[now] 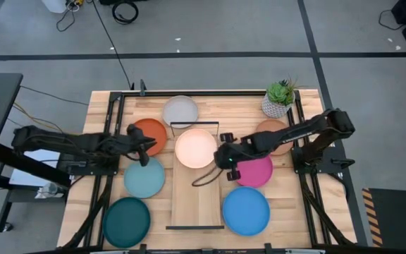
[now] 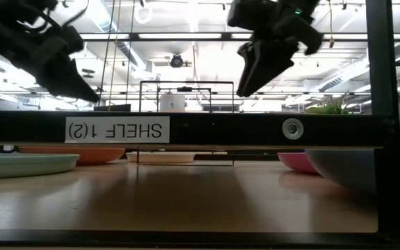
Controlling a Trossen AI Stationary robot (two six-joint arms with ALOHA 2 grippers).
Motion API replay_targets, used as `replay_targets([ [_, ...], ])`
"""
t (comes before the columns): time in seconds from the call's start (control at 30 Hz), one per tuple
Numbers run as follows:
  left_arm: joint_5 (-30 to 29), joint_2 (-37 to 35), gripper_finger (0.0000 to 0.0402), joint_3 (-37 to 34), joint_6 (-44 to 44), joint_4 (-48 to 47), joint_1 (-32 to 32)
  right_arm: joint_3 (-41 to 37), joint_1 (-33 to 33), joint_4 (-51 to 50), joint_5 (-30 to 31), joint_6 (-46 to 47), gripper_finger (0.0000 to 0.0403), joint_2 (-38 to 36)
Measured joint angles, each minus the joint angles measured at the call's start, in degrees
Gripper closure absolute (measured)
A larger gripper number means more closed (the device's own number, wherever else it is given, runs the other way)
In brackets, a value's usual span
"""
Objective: Place and stack plates onto a shelf
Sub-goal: Put the orange plate on the shelf
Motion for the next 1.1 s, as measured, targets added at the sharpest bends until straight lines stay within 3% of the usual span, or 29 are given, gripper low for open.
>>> replay_targets([
  [0.23,1.48,14.03,0.0231,4.55,-4.72,-2.56,0.01,-11.4,2.63,12.98,6.42,0.67,0.0272,-4.55],
  [0.4,3.81,22.99,0.0219,8.08,-7.65,-3.73,0.01,-15.29,3.17,16.44,6.01,0.94,0.0272,-6.44],
  [0.63,6.97,33.62,0.0235,10.3,-9.38,-5.62,3.14,-17.09,4.16,16.86,5.96,1.02,0.0272,-6.99],
  [0.9,9.01,39.4,0.0245,10.54,-8.54,-5.9,6.1,-18.83,5.25,19.07,5.92,0.96,0.0272,-6.99],
  [1.0,8.98,39.92,0.0281,10.56,-8.44,-6.29,6.13,-18.96,5.33,19.21,5.92,0.94,0.0272,-6.99],
  [1.1,8.89,39.84,0.035,11.45,-8.1,-8.82,6.08,-18.96,5.29,19.17,5.92,0.94,0.0272,-6.99],
])
